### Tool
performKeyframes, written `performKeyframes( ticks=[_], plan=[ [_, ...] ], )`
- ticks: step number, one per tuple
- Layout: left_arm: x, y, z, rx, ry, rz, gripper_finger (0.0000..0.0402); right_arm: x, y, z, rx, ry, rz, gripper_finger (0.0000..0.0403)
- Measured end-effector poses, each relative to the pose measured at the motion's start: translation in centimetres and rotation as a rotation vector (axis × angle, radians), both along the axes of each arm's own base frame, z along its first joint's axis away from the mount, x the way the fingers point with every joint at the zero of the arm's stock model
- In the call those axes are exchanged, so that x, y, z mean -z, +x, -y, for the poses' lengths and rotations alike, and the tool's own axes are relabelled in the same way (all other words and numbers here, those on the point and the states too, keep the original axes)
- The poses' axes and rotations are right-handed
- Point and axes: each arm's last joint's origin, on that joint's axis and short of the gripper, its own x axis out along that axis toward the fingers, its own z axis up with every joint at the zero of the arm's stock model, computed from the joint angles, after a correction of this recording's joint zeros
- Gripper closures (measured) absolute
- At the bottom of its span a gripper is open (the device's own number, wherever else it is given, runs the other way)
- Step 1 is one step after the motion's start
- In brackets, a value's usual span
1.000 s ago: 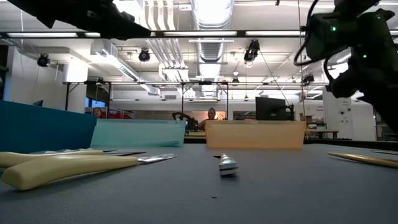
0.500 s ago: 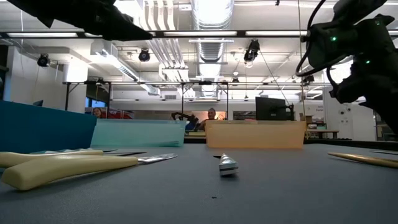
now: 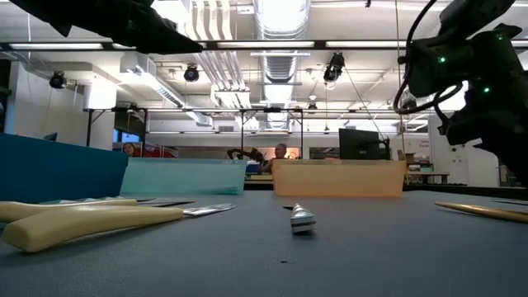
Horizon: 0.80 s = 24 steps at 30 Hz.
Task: Sort silverware by color (type)
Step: Put the light yellow knife into the blue bin
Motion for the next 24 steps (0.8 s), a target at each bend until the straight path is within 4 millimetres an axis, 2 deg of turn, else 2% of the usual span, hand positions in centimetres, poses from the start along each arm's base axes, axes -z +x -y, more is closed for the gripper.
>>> performKeyframes(
  ticks=[4,8,13,18,24],
  plan=[
    [0.0,0.0,0.0,-0.005,0.001,-0.001,0.0361,0.5,0.2,0.0,0.009,0.011,-0.036,0.0239],
    [0.0,0.0,0.0,-0.016,0.003,-0.001,0.0361,0.6,0.6,-0.1,0.039,0.017,-0.055,0.0255],
    [0.0,0.0,-0.1,-0.017,0.004,-0.001,0.0361,0.1,0.9,-0.1,0.071,0.0,-0.104,0.0305],
    [0.0,0.0,-0.1,-0.017,0.007,-0.002,0.0361,1.1,1.2,0.0,0.072,-0.02,-0.173,0.0381],
    [0.0,0.0,-0.1,-0.017,0.024,-0.004,0.0361,3.0,1.6,-0.1,0.05,-0.021,-0.288,0.039]
  ],
)
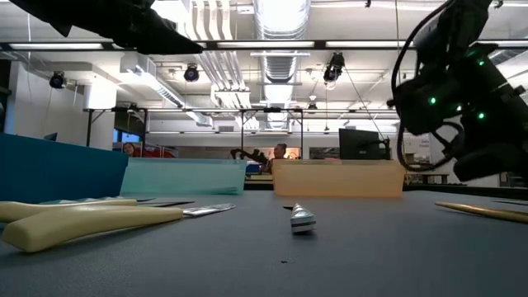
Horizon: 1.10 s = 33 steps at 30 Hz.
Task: Sort silverware by color (type)
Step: Put the light yellow knife into the blue bin
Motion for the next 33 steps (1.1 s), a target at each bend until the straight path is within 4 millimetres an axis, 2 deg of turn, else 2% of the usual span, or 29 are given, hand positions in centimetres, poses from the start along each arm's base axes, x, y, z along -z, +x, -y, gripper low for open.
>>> performKeyframes(
  ticks=[6,13,18,22,28,33],
  plan=[
    [0.0,0.0,0.0,-0.002,0.001,0.0,0.0361,0.7,1.1,0.0,-0.058,0.024,-0.027,0.039],
    [0.0,0.0,-0.1,-0.003,0.001,0.002,0.0361,-0.7,3.3,0.1,-0.125,-0.008,0.067,0.039],
    [0.0,0.0,-0.1,-0.003,0.001,0.002,0.0361,-2.1,3.9,0.2,-0.205,-0.017,0.142,0.039],
    [0.0,0.0,-0.1,-0.003,0.001,0.001,0.0361,-3.3,3.5,0.2,-0.231,0.012,0.213,0.039],
    [0.0,0.0,-0.1,-0.006,-0.014,0.004,0.0361,-4.4,1.8,0.2,-0.191,0.019,0.283,0.0389],
    [0.0,0.0,-0.1,-0.008,-0.024,0.005,0.0361,-4.8,0.7,0.3,-0.139,-0.003,0.331,0.0356]
  ],
)
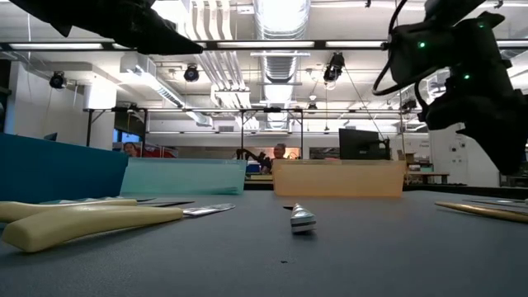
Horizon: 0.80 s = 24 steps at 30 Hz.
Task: Sort silverware by color (type)
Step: Put the light yellow knife into the blue bin
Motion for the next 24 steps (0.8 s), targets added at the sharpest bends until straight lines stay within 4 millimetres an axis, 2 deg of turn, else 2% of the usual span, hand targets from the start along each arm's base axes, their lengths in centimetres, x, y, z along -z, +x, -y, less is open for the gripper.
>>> performKeyframes(
  ticks=[6,9,24],
  plan=[
    [0.0,0.0,0.0,0.0,-0.001,0.0,0.0361,0.0,-0.2,0.0,0.044,-0.007,0.007,0.0279],
    [0.0,0.0,0.0,0.0,-0.001,0.0,0.0361,0.4,-0.3,0.0,0.045,-0.006,-0.005,0.0257],
    [0.0,0.0,0.0,-0.002,-0.008,0.0,0.0361,3.9,-1.5,-0.1,0.086,0.046,0.042,0.0254]
  ],
)
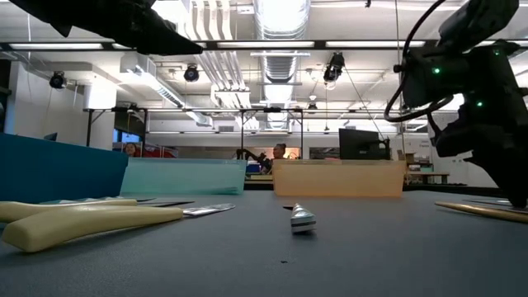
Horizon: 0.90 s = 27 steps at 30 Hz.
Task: Sort silverware by color (type)
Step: Put the light yellow knife into the blue bin
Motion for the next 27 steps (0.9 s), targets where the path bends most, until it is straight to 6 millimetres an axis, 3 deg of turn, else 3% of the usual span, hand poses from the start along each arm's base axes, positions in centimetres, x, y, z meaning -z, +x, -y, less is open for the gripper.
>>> performKeyframes(
  ticks=[10,20,27],
  plan=[
    [0.01,0.0,0.0,-0.003,-0.012,0.002,0.0361,0.57,-0.15,0.04,-0.01,-0.013,0.025,0.026],
    [0.01,0.0,0.0,-0.004,-0.015,0.003,0.0361,0.61,0.09,0.08,0.029,-0.033,0.043,0.0372],
    [0.01,0.0,0.0,-0.005,-0.022,0.004,0.0361,0.54,0.03,0.11,0.013,-0.041,0.046,0.0379]
  ],
)
